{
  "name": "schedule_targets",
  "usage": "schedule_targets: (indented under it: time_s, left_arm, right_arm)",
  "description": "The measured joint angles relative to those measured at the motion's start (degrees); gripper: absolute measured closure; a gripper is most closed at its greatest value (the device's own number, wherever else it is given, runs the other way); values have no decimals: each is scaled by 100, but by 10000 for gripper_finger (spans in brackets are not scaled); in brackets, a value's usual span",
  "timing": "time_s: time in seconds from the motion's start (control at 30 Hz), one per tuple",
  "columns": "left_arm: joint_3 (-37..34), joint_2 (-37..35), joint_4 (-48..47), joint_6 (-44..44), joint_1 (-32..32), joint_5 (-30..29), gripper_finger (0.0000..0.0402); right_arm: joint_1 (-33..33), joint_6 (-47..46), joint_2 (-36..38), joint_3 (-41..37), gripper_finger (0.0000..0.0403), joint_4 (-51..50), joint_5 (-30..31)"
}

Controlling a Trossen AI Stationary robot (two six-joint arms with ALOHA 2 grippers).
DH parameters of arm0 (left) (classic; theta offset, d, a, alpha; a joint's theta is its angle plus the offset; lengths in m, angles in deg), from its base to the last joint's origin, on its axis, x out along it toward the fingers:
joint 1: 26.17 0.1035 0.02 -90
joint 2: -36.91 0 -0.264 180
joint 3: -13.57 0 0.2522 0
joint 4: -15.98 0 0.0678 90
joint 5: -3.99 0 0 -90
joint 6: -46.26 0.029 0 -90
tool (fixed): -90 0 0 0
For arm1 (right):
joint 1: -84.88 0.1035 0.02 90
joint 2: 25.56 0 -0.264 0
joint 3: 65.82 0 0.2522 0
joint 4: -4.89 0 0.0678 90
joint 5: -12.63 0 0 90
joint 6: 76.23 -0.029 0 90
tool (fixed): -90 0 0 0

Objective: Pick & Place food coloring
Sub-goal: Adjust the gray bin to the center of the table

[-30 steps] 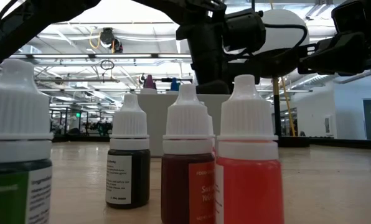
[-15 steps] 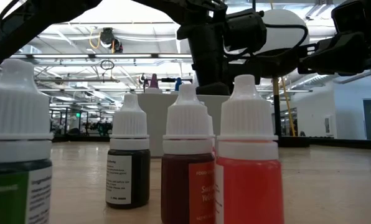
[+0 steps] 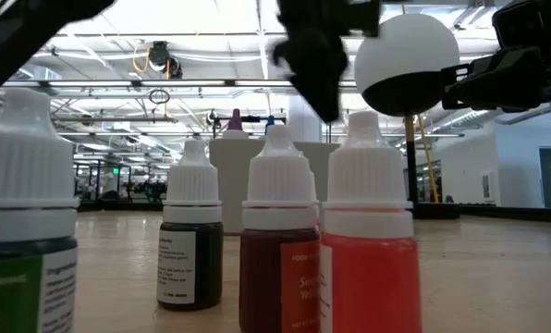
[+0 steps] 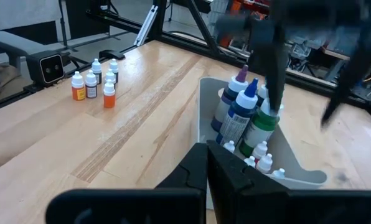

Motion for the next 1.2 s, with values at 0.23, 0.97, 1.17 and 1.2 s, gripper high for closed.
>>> schedule_targets:
  time_s: [0.23,0.97,1.17,1.2]
  left_arm:
    - [-413,-1114,-1040,-929,-320,65,272]
    - [-7819,-4238,5006,-3821,-2029,-1125,396]
    - [-8313,-4236,5310,-4927,-2307,-1704,397]
    - [-8374,-4236,5280,-5142,-2333,-1829,396]
  right_arm:
    - [0,26,2,2,403,-4,0]
    - [2,-2069,-342,-201,403,-475,1486]
    - [-1,-2700,-920,-289,403,194,1806]
    - [-1,-2791,-1045,-291,403,299,1807]
